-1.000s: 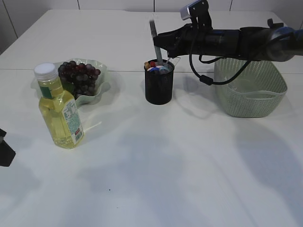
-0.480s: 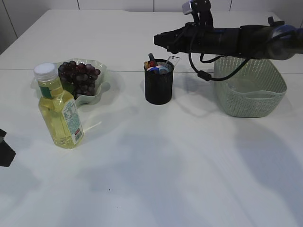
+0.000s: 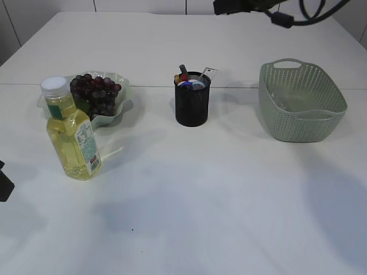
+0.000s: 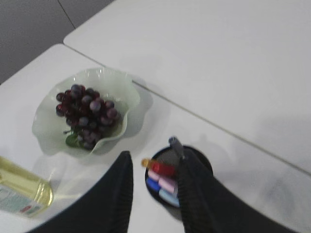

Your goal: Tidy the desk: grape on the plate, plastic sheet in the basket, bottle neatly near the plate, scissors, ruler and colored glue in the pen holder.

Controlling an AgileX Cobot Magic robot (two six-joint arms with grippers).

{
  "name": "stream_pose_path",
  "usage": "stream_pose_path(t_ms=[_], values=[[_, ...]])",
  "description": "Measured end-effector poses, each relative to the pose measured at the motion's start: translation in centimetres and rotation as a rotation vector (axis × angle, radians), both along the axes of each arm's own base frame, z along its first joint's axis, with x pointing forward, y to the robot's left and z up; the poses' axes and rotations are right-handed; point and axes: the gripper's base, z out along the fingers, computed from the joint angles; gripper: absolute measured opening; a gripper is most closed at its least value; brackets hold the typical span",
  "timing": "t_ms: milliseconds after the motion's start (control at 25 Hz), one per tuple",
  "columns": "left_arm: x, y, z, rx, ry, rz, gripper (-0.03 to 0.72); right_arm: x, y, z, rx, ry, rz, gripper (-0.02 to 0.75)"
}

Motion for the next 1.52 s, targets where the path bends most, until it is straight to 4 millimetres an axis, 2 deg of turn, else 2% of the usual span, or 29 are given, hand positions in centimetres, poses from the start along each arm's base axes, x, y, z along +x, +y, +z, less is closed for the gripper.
stream_pose_path(t_ms=[200,320,560,680,880,1120,1520], values=[[0.0,0.0,0.0,0.006,-0.002,-0.002,0.244,-3.9,-1.7,3.5,-0.104,0.172,-0.129,0.269],[0.0,0.1,0.0,0.009,-0.003,-0.003,0.244,-5.5,-3.1,4.4,-0.203,0.245,-0.226,0.269],[-0.3,0.2,0.4,0.004,-0.019,-0.003,0.243,-7.3,-5.3,3.9,-0.426,0.369,-0.333,0.269],[-1.0,0.5,1.3,0.002,-0.049,0.005,0.243,-8.3,-5.8,3.4,-0.462,0.400,-0.362,0.269],[-3.2,2.1,3.3,0.047,-0.123,0.097,0.243,-11.4,-6.2,3.7,-0.464,0.423,-0.366,0.269],[-7.0,4.9,5.3,0.177,-0.156,0.196,0.242,-17.0,-6.9,4.0,-0.461,0.439,-0.373,0.269],[-12.2,6.6,7.7,0.084,-0.326,0.240,0.242,-28.8,-8.5,4.5,-0.312,0.361,-0.512,0.269]])
